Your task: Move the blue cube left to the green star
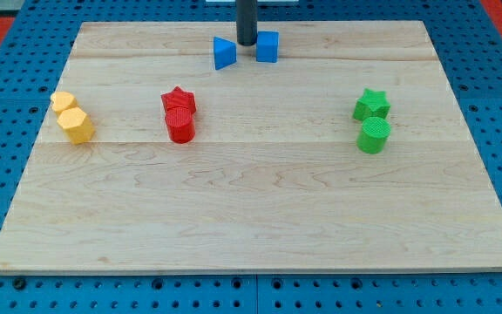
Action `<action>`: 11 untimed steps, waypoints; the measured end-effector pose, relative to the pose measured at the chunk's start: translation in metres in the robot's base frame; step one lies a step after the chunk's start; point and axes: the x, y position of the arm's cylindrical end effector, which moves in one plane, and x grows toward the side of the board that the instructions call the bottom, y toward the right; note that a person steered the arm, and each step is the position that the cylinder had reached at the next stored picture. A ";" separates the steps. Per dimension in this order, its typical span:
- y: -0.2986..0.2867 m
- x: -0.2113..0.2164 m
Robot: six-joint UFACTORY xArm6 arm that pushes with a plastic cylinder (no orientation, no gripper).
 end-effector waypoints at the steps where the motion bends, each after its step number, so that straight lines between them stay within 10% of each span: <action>1: 0.021 -0.013; 3: 0.069 0.061; 5: 0.016 0.001; 9: 0.078 0.139; 11: 0.058 0.034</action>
